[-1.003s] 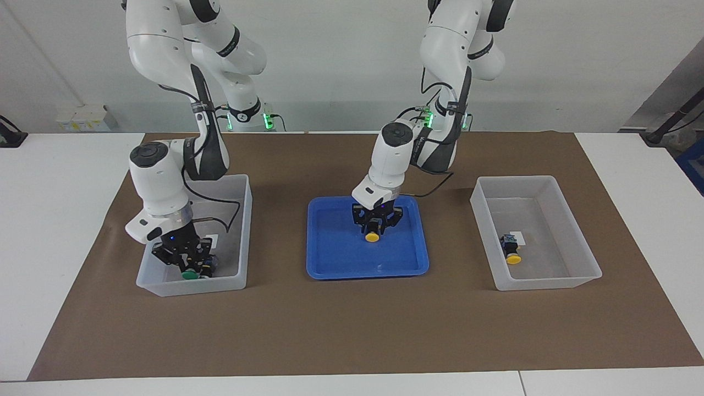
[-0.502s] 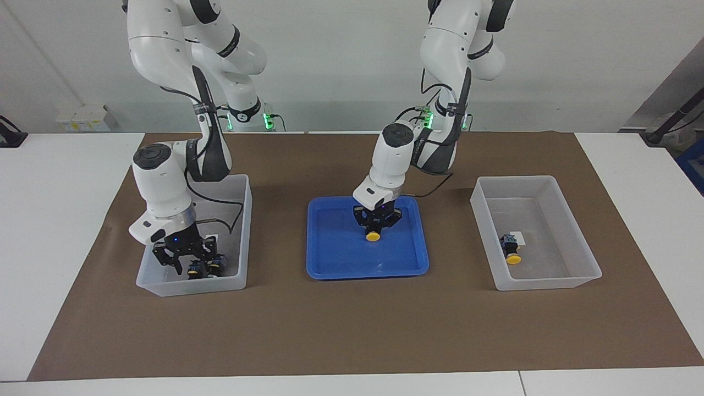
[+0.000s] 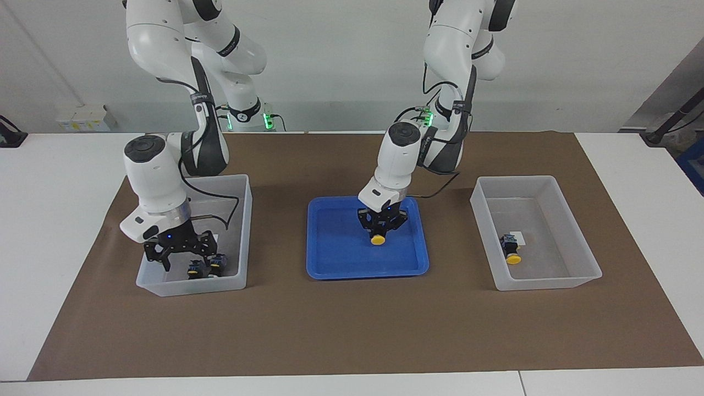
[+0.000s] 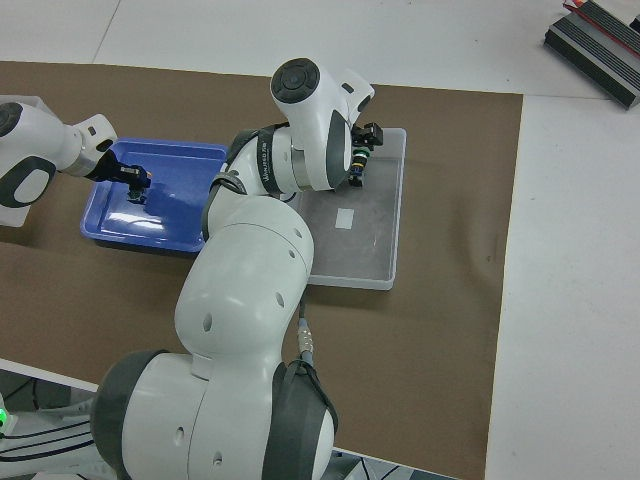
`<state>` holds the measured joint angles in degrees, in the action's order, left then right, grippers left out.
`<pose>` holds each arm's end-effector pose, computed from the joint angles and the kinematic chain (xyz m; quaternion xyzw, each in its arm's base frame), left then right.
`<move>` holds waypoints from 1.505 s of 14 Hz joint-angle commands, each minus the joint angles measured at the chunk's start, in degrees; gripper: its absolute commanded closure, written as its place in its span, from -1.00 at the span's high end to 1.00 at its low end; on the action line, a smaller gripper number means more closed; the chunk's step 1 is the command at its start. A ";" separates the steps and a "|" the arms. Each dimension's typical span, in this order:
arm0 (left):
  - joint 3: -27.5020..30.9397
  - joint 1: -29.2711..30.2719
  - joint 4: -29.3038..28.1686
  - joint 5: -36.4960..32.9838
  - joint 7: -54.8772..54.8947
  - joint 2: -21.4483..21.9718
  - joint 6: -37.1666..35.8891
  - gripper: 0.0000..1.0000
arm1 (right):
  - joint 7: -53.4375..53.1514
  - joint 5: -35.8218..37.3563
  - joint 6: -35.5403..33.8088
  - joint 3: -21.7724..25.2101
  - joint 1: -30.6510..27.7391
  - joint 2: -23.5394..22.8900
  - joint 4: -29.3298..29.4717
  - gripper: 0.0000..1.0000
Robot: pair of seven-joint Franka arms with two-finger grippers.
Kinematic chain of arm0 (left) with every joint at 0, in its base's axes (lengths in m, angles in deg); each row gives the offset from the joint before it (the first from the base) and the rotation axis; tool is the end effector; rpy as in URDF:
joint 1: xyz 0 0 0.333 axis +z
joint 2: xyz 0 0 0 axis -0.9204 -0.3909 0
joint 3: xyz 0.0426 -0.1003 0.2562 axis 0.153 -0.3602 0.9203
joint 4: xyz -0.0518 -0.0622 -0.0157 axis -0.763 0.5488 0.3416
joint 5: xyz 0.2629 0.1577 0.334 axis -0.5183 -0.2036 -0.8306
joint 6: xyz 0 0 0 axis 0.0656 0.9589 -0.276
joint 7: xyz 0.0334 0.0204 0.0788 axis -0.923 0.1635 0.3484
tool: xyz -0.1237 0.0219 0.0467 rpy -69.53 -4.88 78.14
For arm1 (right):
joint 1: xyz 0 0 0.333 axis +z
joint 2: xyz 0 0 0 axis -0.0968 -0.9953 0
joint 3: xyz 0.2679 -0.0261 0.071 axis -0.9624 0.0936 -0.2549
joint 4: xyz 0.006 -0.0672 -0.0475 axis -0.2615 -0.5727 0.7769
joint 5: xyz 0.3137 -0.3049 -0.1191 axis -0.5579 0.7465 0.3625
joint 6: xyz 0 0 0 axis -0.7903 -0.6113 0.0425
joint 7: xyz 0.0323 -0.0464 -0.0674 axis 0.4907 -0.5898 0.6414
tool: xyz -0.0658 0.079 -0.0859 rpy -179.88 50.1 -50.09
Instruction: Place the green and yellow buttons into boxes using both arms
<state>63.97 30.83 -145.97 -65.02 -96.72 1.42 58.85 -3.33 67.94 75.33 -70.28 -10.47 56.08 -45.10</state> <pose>0.5822 -0.3801 0.2397 0.9943 -0.0219 0.0862 0.0588 0.7045 -0.0043 0.2925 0.9885 0.0709 0.1247 0.0476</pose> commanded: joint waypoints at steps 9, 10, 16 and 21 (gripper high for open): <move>0.26 21.90 18.28 0.81 19.18 1.92 -27.29 -1.00 | -10.41 -2.48 -22.19 -7.88 0.56 7.46 8.25 1.00; 0.26 24.09 18.11 0.81 22.25 2.18 -27.91 -1.00 | -10.41 -2.56 -23.50 -7.88 0.55 8.42 8.42 1.00; 0.44 34.47 10.92 0.81 36.60 5.08 -24.95 -1.00 | -10.23 -3.78 -30.37 -9.98 -1.45 9.48 13.87 1.00; 0.44 37.73 -4.37 0.72 36.87 8.60 -10.53 -1.00 | -10.41 -7.13 -32.56 -11.14 -3.40 12.29 13.87 1.00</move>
<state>64.86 67.30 -142.22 -65.02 -60.79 6.27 42.87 -13.58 62.67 44.52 -80.43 -12.23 66.73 -31.20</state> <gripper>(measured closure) 0.678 0.000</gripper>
